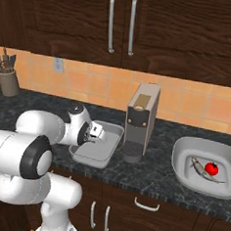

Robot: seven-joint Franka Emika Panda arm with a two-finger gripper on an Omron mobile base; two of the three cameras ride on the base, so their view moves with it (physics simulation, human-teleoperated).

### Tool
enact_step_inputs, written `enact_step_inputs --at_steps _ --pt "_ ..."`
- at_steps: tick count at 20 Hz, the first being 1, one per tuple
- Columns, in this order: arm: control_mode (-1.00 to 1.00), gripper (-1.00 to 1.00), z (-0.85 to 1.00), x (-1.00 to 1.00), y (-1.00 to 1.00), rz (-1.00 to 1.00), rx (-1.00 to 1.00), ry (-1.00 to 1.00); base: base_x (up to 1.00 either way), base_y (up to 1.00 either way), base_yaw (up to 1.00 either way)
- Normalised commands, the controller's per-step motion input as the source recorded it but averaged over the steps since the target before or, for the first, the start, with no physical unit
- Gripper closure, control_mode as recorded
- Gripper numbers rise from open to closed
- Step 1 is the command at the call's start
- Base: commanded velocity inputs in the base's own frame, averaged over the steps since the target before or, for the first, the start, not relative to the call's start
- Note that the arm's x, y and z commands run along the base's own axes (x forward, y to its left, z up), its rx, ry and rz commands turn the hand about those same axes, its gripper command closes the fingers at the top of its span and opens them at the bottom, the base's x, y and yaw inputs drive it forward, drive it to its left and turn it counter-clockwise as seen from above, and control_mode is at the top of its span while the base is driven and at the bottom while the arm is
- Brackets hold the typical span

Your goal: Place one tomato and one fish in each tupperware on the nearby counter, to pack two identical lunches.

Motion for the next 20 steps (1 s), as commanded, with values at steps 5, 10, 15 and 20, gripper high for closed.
enact_step_inputs --at_steps 5,10,15,20 --pt "-1.00 1.00 -0.23 0.00 0.00 0.00 0.00 0.00 0.00 0.00 0.00" --pt "-1.00 -1.00 -0.06 0.00 0.00 0.00 0.00 -0.07 0.00 0.00 0.00" --pt "-1.00 -1.00 0.34 0.00 0.00 0.00 0.00 -0.07 0.00 0.00 0.00" --pt "-1.00 -1.00 0.84 -0.53 0.00 0.00 0.02 0.00 0.00 0.00 0.00"
